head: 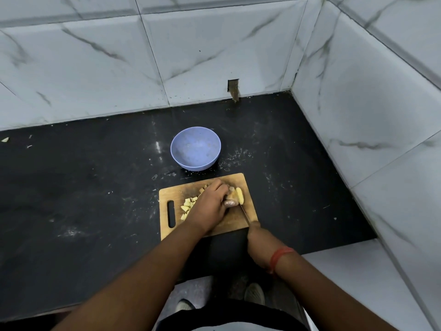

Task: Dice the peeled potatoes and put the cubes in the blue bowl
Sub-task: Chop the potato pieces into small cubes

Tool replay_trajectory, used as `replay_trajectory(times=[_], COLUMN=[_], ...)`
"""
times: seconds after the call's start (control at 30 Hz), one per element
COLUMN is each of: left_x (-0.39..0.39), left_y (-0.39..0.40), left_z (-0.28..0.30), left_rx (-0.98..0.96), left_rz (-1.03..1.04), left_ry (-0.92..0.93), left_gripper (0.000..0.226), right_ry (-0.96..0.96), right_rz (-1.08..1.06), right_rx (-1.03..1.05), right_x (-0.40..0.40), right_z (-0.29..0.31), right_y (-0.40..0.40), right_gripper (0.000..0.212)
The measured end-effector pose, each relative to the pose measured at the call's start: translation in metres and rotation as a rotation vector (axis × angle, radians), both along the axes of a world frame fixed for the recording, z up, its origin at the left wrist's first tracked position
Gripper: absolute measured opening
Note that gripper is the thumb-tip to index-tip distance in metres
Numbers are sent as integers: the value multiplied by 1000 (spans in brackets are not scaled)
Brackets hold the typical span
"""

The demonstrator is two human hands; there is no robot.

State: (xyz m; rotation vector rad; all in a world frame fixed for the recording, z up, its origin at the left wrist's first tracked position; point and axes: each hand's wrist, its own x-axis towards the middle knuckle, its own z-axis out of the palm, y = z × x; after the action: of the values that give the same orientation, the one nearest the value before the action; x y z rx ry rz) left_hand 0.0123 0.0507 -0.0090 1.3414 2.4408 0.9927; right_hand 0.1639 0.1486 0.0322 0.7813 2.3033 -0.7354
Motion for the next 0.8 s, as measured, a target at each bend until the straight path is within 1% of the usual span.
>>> replay_trajectory(times=[0.07, 0.17, 0.3, 0.4, 0.47, 0.63, 0.73, 0.8], left_x=[1, 2, 2, 3, 3, 4, 5, 7], left_y=[-1, -1, -2, -2, -2, -3, -2, -2], left_z=[2, 4, 4, 1, -1, -3, -2, -2], left_rx=[2, 1, 3, -3, 4, 18, 42, 41], left_rz=[4, 6, 21, 26, 32, 41, 70, 96], left_ry=[-11, -22, -26, -32, -33, -59, -88, -92], left_gripper=[13, 18, 22, 27, 28, 27, 32, 30], right_ry=[-25, -29, 44, 130, 150, 117, 59, 38], right_rz=[24, -4, -54, -117, -130, -138, -143, -167], right_rx=[29, -18, -61, -39, -11, -8, 6, -4], right_x=[12, 21, 37, 35, 23, -18, -28, -32], right_z=[-1, 2, 9, 24, 29, 35, 35, 33], right_y=[1, 1, 1, 0, -2, -5, -8, -11], right_gripper=[39, 30, 17, 15, 14, 28, 34, 41])
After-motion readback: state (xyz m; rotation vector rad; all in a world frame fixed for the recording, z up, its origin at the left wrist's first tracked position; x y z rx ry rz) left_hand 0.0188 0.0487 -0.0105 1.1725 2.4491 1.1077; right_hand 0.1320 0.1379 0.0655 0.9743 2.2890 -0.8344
